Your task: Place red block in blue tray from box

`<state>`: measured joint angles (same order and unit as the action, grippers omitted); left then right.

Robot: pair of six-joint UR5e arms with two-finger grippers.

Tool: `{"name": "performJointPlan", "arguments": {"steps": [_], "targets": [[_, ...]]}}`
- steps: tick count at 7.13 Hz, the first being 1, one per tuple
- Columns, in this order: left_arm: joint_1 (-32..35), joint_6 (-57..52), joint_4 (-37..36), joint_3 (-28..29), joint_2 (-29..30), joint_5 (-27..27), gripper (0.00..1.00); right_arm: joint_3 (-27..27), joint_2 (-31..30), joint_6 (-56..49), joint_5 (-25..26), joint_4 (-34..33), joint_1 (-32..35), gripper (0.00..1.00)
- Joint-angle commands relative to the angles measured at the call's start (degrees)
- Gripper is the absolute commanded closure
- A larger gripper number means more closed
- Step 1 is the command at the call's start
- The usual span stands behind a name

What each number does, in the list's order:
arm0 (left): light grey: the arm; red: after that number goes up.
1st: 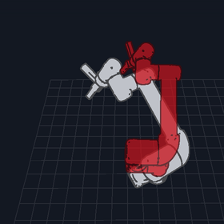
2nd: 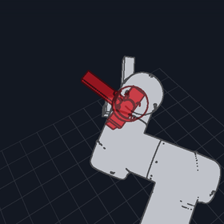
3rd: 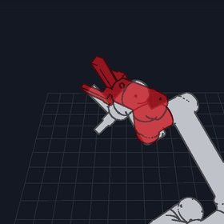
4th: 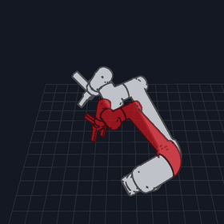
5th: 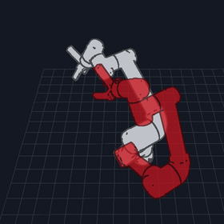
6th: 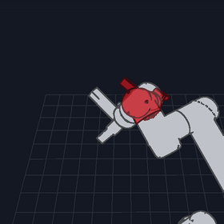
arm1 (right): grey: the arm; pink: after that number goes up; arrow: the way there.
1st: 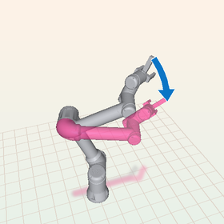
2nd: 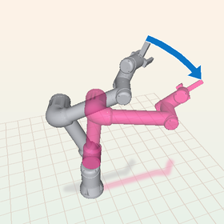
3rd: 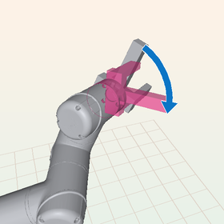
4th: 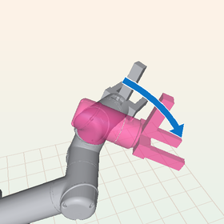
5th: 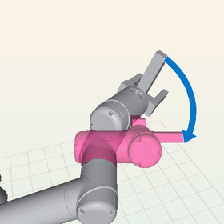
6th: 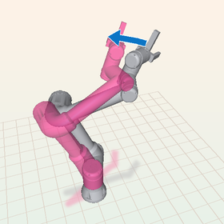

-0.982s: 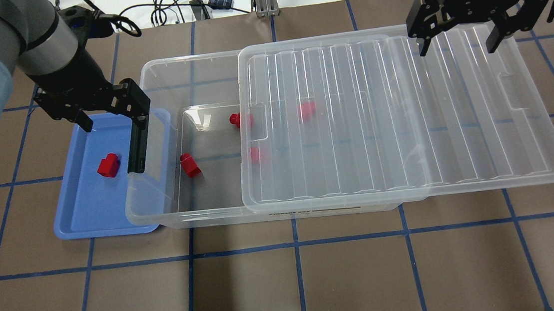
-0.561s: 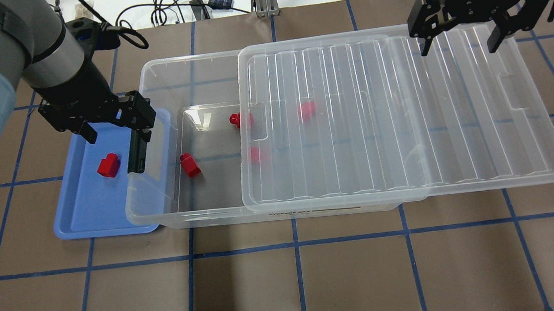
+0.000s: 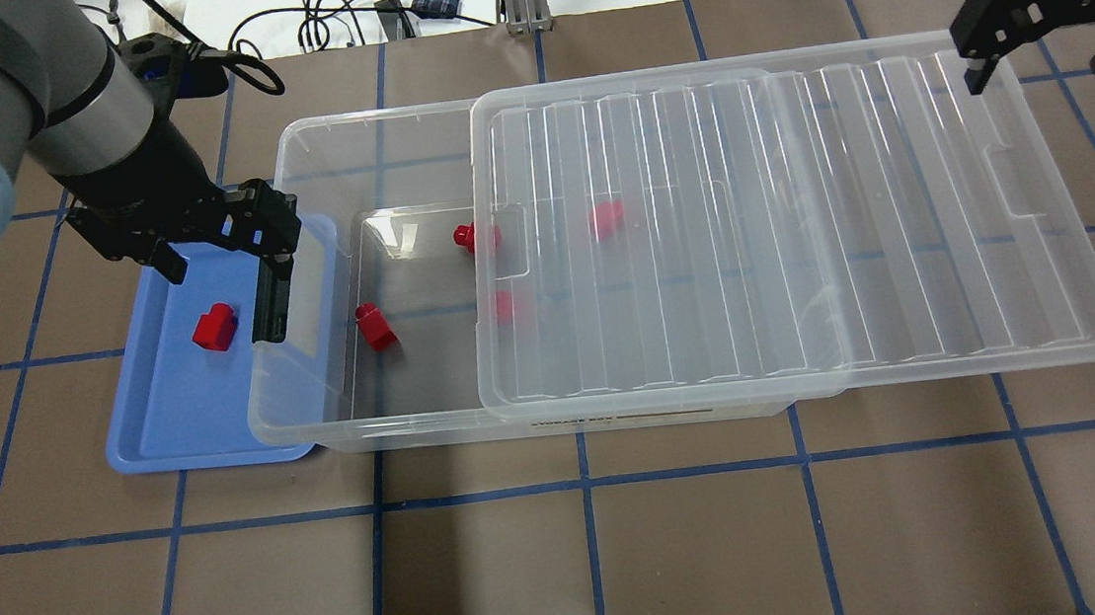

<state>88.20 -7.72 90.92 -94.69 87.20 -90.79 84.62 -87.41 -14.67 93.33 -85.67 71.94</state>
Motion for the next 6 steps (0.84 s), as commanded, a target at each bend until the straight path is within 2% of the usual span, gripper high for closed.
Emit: {"name": "performJointPlan", "arguments": {"steps": [1, 2, 4, 6], "targets": [[-0.1, 0.1, 0.0, -0.1, -0.2, 0.1, 0.00, 2.6, 5.6, -10.3, 0.4, -5.4, -8.7, 0.00], [0.0, 0.1, 0.0, -0.1, -0.2, 0.1, 0.00, 5.1, 7.1, -16.0, 0.5, -10.2, -11.3, 0.00], [0.0, 0.9, 0.0, -0.1, -1.0, 1.7, 0.00, 8.6, 7.4, -19.6, 0.5, -17.8, -14.2, 0.00], [-0.1, 0.3, -0.2, 0.1, -0.3, 1.6, 0.00, 11.5, 7.7, -21.4, 0.5, -18.1, -14.8, 0.00]]}}
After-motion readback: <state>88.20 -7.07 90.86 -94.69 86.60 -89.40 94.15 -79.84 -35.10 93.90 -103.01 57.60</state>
